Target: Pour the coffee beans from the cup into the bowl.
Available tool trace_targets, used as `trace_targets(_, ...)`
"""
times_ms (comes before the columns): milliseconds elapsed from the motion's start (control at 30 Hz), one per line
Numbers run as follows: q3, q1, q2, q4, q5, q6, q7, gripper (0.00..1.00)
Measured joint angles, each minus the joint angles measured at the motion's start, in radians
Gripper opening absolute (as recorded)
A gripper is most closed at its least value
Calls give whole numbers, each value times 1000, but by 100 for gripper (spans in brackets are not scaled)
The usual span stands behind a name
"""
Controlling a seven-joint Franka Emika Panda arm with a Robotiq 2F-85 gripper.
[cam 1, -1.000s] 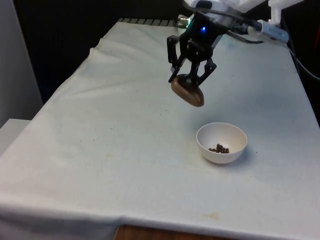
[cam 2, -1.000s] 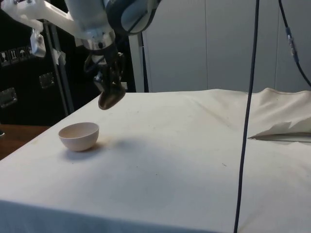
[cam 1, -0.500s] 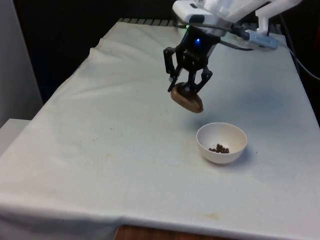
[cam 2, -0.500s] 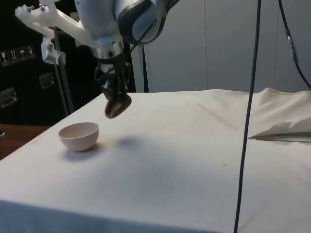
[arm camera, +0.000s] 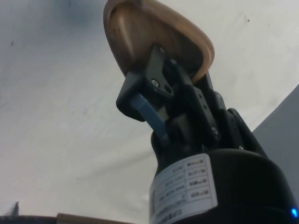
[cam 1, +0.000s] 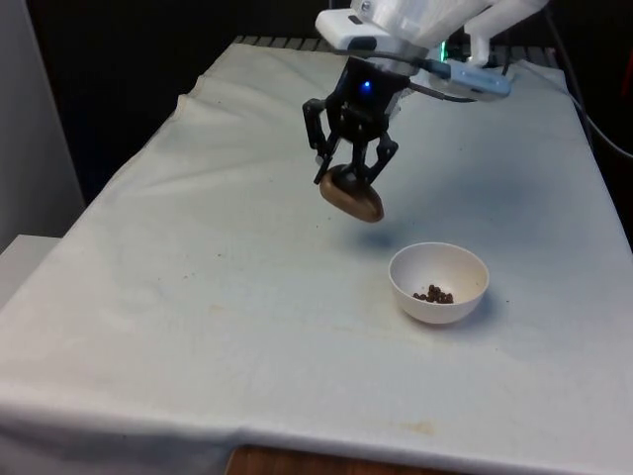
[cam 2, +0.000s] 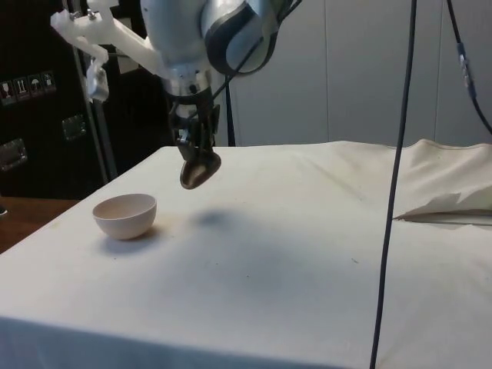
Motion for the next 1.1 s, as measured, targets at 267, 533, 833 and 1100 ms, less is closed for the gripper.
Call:
trace_targets(267,-27,0,-6,-40,0,45,-33,1)
trace_targets(533,-53,0,-6,-91,0,117,-67,1)
trace_targets(833,-82,0,11,-138,0,209,-102,1)
trace_targets(1100,-104,0,32,-161,37,283,-160,10)
